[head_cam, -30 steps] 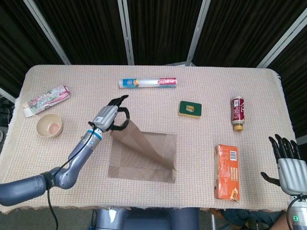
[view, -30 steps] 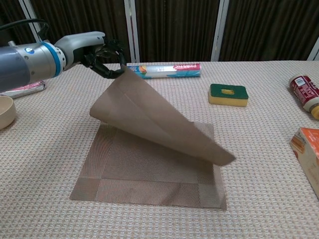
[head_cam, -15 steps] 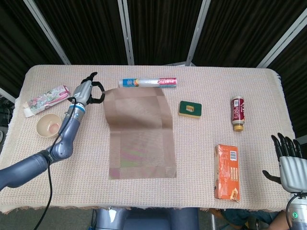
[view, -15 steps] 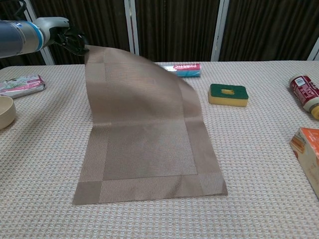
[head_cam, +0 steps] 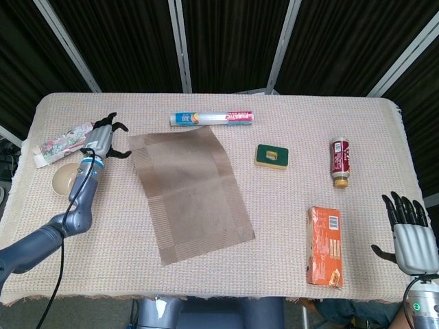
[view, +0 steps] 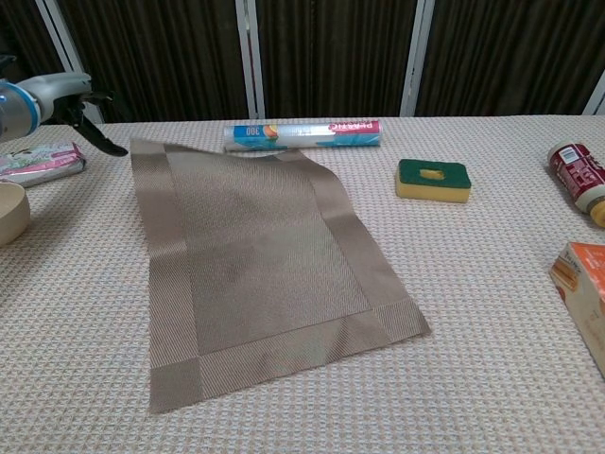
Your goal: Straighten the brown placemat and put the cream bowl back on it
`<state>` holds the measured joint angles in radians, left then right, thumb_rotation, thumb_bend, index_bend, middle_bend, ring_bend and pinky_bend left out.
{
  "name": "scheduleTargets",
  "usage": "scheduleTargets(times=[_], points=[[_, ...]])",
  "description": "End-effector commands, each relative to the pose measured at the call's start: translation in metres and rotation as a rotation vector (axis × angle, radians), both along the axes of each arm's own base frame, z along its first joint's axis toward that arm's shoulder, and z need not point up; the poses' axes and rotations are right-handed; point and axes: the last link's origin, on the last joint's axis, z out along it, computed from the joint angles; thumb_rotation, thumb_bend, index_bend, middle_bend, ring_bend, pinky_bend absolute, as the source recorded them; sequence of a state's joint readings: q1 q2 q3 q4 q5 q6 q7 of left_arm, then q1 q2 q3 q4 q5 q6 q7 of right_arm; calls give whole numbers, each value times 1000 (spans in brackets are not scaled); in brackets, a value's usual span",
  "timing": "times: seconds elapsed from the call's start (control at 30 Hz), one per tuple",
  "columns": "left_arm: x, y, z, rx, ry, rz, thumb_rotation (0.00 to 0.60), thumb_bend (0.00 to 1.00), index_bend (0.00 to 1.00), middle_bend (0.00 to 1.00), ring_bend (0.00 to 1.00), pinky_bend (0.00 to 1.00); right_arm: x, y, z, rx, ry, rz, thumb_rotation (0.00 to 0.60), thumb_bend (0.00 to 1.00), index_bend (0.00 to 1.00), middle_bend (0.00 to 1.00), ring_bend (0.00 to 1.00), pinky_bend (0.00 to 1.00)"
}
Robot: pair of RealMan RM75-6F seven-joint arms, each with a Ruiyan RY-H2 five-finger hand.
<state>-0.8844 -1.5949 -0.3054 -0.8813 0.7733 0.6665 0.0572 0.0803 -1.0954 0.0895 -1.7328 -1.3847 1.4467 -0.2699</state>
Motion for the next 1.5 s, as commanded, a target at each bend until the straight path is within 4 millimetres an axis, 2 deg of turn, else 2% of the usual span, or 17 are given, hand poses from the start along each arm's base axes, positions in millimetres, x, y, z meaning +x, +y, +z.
scheduleTargets(times=[0.03,0.33,0.43,0.6,0.83,0.97,1.1,1.33,1.5], points=[[-17,-13,6,14,74,-15,600,39,0,0,0,0,1,0,-3,14,2,4,600,0,0,0,0,0],[-33,-63,43,119,136,-82,600,40,0,0,0,0,20,-13,-21,152,-6,111,600,0,0,0,0,0],[-35,-105,69,160,208,-91,600,40,0,0,0,0,31,-27,-31,260,2,215,600,0,0,0,0,0],[-32,-154,95,212,237,-69,600,38,0,0,0,0,45,-44,-52,403,-9,321,600,0,60,0,0,0],[-33,-204,109,237,255,-25,600,40,0,0,0,0,74,-60,-92,572,-37,457,600,0,159,0,0,0],[-34,-217,107,224,262,-16,600,43,0,0,0,0,88,-67,-120,653,26,551,600,11,208,0,0,0],[-35,-222,102,214,270,-40,600,46,0,0,0,0,100,-75,-144,678,25,602,600,48,238,0,0,0],[-36,-227,102,224,288,-86,600,46,0,0,0,0,109,-84,-173,669,56,662,600,60,278,1,0,0],[-39,-228,104,226,281,-81,600,48,0,0,0,0,113,-89,-183,650,70,682,600,62,278,1,0,0]])
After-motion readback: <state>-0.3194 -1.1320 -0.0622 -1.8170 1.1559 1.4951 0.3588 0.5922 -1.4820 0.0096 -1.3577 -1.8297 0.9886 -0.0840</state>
